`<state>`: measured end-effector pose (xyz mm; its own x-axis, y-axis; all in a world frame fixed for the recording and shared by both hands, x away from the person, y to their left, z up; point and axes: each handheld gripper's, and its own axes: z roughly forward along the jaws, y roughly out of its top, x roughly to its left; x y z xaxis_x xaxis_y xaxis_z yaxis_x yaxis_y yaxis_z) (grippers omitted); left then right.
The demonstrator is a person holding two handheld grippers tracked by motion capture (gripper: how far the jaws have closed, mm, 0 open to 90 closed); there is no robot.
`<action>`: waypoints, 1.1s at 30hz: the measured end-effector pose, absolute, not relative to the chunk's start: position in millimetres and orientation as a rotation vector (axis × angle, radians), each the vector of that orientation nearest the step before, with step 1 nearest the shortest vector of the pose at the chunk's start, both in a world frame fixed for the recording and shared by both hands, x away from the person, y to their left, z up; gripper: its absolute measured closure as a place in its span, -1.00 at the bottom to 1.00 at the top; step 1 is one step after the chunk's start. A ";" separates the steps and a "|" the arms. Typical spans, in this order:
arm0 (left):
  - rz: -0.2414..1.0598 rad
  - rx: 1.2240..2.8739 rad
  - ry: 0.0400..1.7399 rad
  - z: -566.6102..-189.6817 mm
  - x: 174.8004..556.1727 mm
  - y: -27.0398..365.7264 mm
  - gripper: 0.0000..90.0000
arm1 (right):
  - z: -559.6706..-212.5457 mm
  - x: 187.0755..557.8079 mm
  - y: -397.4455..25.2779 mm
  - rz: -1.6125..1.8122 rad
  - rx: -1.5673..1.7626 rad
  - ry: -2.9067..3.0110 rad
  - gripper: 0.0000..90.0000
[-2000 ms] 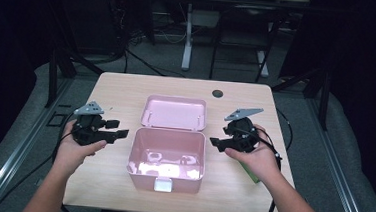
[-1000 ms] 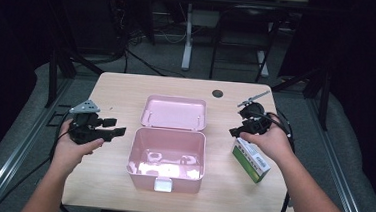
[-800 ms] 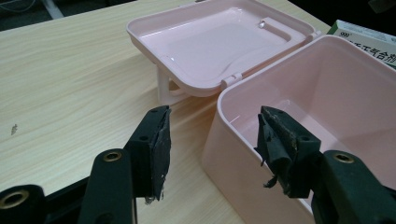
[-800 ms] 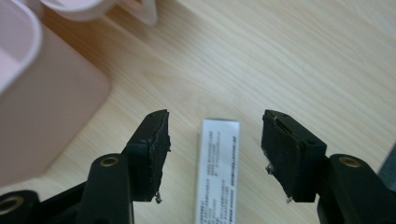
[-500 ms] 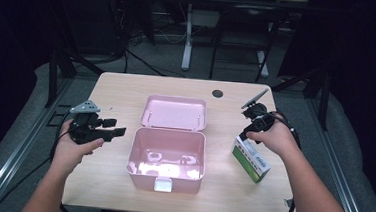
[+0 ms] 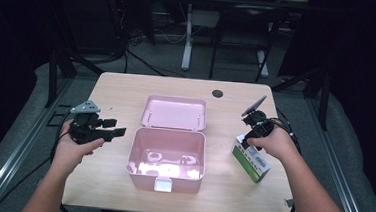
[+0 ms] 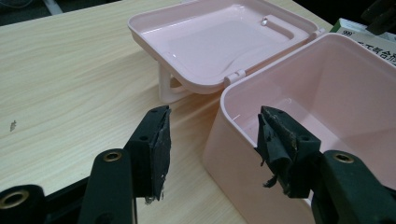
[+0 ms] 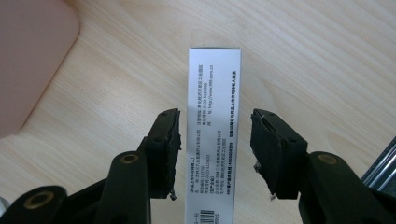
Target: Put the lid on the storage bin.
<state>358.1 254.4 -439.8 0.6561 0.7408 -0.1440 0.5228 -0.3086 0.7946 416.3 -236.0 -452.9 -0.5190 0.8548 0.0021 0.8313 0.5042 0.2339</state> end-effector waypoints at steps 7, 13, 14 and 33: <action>0.306 1.990 0.985 -440.4 358.2 253.9 -0.01 | -460.6 417.1 -233.2 0.278 1.476 2.640 0.35; 0.304 1.991 0.986 -440.9 358.8 254.6 -0.01 | -460.2 420.5 -230.2 0.282 1.482 2.630 0.37; 0.304 1.991 0.987 -441.0 358.9 254.6 -0.01 | -460.4 421.0 -229.6 0.290 1.484 2.627 0.37; 0.290 2.000 0.990 -441.9 359.3 254.4 -0.01 | -469.8 421.6 -230.2 0.175 1.518 2.691 0.29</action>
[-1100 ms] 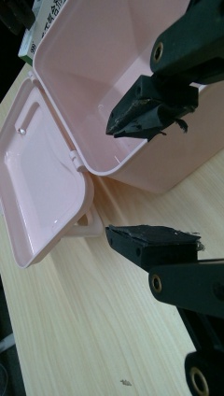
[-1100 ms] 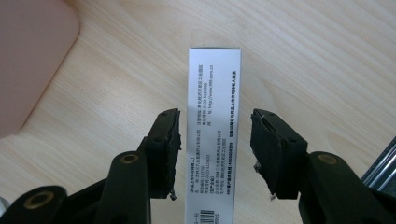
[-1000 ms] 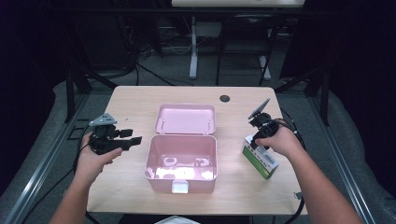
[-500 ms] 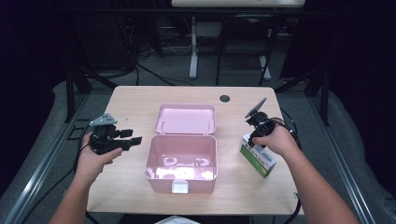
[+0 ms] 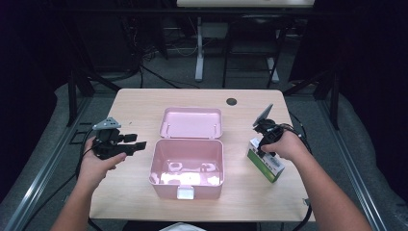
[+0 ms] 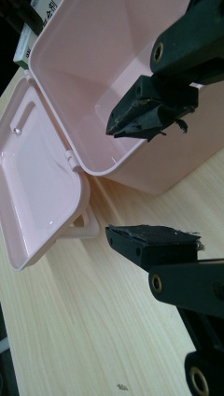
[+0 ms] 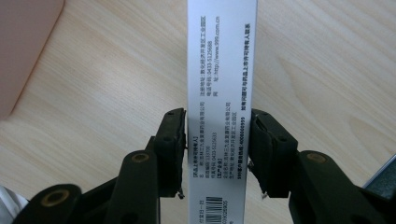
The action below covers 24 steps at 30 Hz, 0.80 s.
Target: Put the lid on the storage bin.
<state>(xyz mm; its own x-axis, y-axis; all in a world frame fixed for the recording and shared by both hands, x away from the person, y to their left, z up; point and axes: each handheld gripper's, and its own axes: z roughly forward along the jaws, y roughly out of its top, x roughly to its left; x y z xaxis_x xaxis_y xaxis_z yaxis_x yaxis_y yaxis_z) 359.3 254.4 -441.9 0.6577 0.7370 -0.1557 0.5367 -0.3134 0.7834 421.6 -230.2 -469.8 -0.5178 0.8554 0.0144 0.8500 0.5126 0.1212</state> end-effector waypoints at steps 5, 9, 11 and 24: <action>0.290 2.004 0.989 -442.3 359.8 254.6 -0.01 | -475.1 420.7 -230.8 0.150 1.543 2.695 0.29; 0.291 2.004 0.990 -442.9 360.0 254.1 -0.01 | -480.2 420.6 -231.5 0.146 1.536 2.699 0.30; 0.291 2.004 0.991 -443.3 360.1 254.0 -0.01 | -482.2 420.3 -231.7 0.136 1.536 2.702 0.30; 0.290 2.006 0.997 -444.0 360.6 254.3 -0.01 | -486.5 419.6 -231.0 0.100 1.538 2.713 0.34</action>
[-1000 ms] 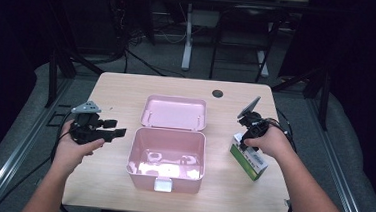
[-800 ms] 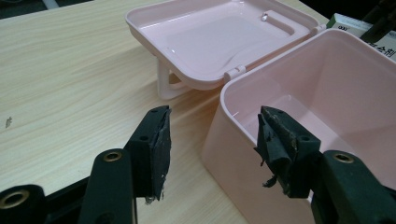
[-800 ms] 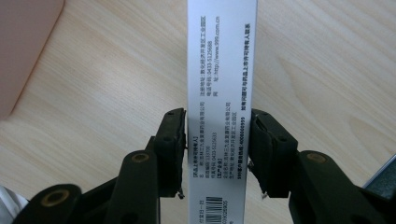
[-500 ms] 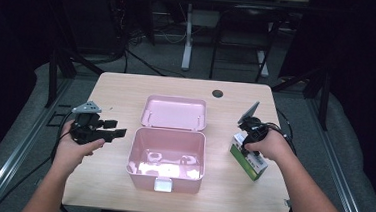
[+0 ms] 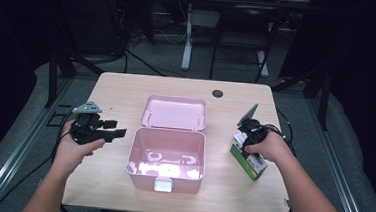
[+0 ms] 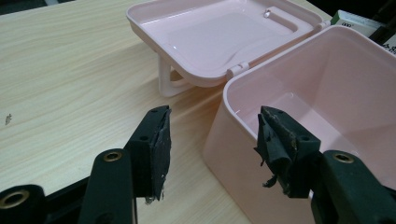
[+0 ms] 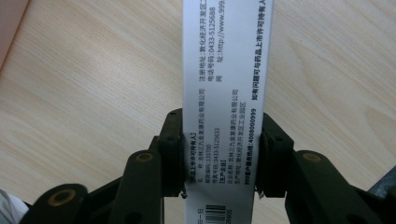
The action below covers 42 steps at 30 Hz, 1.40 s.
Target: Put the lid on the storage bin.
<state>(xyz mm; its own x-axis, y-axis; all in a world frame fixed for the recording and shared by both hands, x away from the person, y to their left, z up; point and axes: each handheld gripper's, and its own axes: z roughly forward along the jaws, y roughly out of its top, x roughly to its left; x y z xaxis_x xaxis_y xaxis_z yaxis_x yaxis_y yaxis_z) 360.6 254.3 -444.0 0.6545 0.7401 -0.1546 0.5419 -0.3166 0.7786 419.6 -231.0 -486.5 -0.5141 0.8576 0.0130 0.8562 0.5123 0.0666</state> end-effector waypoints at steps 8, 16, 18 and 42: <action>0.294 2.004 1.002 -444.7 360.9 254.1 -0.01 | -482.3 419.9 -229.4 0.094 1.526 2.735 0.36; 0.297 2.000 0.998 -444.0 360.4 254.6 -0.01 | -466.9 417.8 -224.4 0.119 1.473 2.734 0.36; 0.291 2.010 0.996 -443.5 360.6 255.3 -0.01 | -461.2 417.1 -222.9 0.123 1.468 2.729 0.36; 0.287 2.006 1.000 -444.5 360.6 254.3 -0.01 | -410.7 409.7 -195.2 0.098 1.352 2.766 0.36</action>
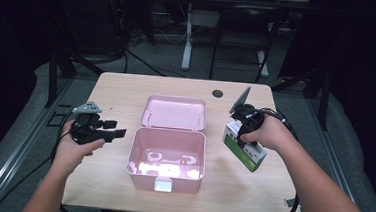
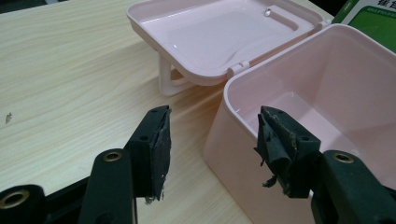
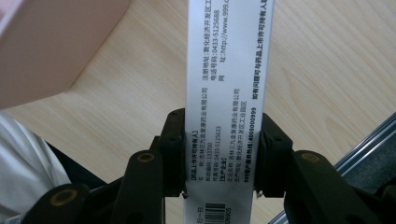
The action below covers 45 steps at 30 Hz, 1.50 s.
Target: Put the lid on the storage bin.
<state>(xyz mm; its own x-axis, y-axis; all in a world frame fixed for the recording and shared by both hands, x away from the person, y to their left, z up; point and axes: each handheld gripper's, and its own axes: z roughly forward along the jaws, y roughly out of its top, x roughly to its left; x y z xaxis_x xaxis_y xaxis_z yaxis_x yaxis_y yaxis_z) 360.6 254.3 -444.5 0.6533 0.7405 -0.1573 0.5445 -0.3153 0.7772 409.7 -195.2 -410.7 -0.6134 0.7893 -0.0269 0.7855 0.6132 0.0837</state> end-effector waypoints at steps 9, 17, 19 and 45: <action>0.284 2.007 0.999 -444.4 361.0 255.7 -0.01 | -394.3 406.8 -185.4 0.099 1.320 2.785 0.36; 0.281 2.010 0.997 -444.7 361.5 256.0 -0.01 | -380.2 404.9 -176.7 0.099 1.292 2.784 0.36; 0.282 2.008 0.997 -444.5 361.5 256.4 -0.01 | -377.7 404.7 -175.0 0.103 1.286 2.788 0.36; 0.281 1.998 0.999 -442.8 360.8 257.7 -0.01 | -349.5 394.0 -138.2 0.098 1.149 2.838 0.36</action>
